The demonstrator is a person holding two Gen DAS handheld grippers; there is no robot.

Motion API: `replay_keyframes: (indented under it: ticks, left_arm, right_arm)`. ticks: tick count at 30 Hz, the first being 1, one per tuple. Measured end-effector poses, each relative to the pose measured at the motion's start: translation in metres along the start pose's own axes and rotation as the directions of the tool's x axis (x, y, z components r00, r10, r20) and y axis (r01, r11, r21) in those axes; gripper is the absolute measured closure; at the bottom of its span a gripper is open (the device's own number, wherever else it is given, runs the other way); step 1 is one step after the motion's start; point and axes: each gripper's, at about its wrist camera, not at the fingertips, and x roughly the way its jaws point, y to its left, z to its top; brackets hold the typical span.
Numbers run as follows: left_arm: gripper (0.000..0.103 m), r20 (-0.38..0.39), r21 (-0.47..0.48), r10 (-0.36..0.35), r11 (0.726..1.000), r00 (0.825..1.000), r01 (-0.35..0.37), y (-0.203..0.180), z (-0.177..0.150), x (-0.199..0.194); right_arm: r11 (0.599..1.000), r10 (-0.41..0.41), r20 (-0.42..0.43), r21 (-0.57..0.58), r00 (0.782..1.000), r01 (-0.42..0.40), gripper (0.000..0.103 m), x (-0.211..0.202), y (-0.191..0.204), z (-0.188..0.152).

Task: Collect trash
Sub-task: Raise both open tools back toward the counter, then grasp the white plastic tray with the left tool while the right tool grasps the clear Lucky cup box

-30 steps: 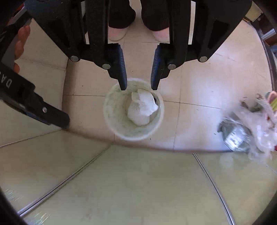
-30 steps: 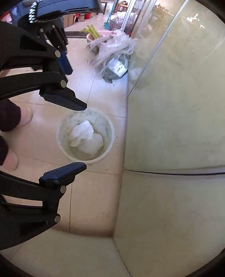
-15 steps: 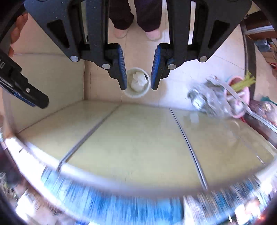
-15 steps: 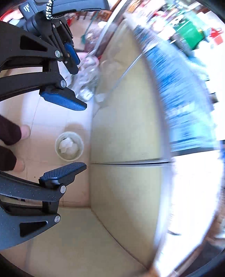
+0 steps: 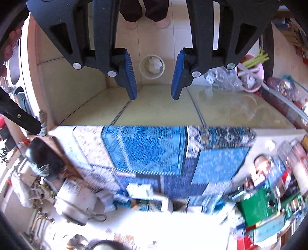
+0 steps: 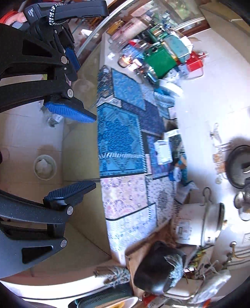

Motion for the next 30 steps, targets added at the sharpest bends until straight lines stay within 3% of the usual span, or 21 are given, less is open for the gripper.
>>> replay_keyframes:
  ticks: [7, 13, 21, 30]
  left_arm:
    - [0.058, 0.089, 0.012, -0.017, 1.0, 0.996, 0.016, -0.002, 0.039, -0.029]
    - [0.056, 0.138, 0.006, -0.006, 1.0, 0.99, 0.006, -0.001, 0.08, -0.02]
    - [0.056, 0.162, -0.053, 0.037, 0.998, 0.986, -0.029, -0.015, 0.161, 0.033]
    - [0.056, 0.087, -0.17, 0.104, 0.981, 0.991, -0.088, -0.033, 0.259, 0.119]
  right_arm:
    - [0.999, -0.032, 0.037, 0.001, 0.999, 0.032, 0.042, -0.012, 0.009, 0.022]
    - [0.998, -0.065, 0.079, 0.002, 0.995, 0.065, 0.041, -0.006, -0.012, 0.05]
    - [0.999, -0.035, 0.103, 0.001, 0.994, 0.035, 0.037, 0.046, -0.057, 0.119]
    - [0.993, 0.05, 0.032, -0.105, 0.998, -0.046, 0.036, 0.118, -0.102, 0.209]
